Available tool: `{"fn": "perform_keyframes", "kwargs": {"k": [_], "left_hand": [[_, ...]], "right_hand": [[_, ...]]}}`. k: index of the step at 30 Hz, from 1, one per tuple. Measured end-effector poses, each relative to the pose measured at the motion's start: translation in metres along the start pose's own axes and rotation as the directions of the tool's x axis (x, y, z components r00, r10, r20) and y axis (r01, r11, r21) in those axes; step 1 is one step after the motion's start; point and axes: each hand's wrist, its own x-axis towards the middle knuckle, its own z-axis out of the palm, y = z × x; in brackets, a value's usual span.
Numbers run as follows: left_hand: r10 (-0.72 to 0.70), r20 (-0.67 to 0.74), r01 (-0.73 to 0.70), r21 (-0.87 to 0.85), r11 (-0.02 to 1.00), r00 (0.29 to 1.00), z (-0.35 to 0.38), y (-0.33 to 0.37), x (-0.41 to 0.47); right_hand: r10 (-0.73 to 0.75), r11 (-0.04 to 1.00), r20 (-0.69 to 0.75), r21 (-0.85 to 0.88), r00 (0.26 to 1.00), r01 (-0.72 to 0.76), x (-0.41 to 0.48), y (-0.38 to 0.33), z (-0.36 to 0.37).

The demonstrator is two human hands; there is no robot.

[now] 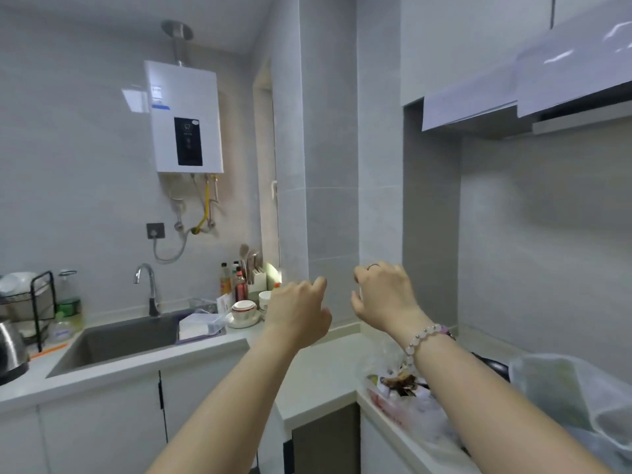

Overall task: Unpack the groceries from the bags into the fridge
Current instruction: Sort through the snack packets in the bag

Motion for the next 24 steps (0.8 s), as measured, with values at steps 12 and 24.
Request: {"fn": "perform_keyframes", "kwargs": {"k": [12,24], "left_hand": [[0.175,0.069,-0.165,-0.137,0.977,0.982,0.102,0.059,0.090],[0.328,0.256,-0.252,-0.289,0.923,0.909,0.230,0.108,0.135]], "right_hand": [[0.193,0.979,0.149,-0.099,0.970,-0.179,0.003,0.108,0.083],[0.390,0.920,0.349,-0.170,0.852,-0.352,-0.025,0.161,0.196]]}}
